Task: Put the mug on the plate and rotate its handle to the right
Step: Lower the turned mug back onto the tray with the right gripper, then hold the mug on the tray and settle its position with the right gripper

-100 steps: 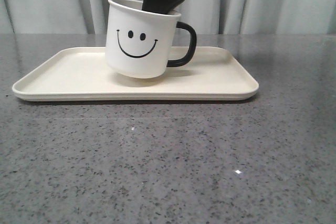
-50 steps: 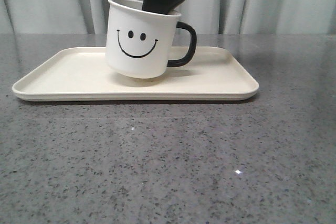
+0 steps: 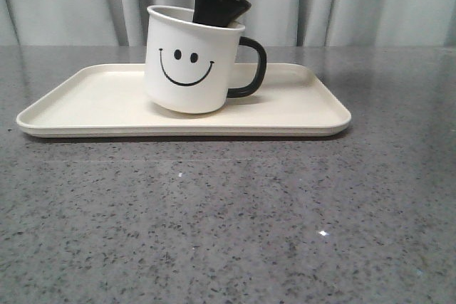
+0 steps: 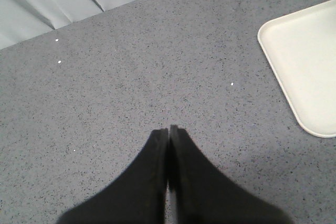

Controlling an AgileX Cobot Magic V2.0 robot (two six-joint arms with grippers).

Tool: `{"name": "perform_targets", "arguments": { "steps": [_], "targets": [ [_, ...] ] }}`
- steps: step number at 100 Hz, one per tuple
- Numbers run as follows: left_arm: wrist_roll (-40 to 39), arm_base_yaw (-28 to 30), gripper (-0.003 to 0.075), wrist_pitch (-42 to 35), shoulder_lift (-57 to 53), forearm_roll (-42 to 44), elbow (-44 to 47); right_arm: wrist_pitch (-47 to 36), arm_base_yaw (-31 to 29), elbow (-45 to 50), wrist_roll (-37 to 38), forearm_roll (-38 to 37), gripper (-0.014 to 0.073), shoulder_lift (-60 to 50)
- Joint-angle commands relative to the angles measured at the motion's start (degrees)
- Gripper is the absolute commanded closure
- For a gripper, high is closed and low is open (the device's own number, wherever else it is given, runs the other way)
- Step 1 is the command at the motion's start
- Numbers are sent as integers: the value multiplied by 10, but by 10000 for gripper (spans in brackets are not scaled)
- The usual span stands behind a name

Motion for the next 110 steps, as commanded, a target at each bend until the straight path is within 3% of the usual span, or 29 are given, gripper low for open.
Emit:
{"name": "perform_targets", "arguments": {
  "steps": [1, 94, 110],
  "targets": [
    [-7, -4, 740, -11, -1, 12, -12, 50, 0, -15, -4, 18, 708, -35],
    [-7, -4, 740, -11, -1, 11, -12, 50, 0, -15, -2, 14, 705, -34],
    [-7, -4, 740, -11, -1, 10, -12, 50, 0, -15, -2, 14, 613, -34]
  ]
}}
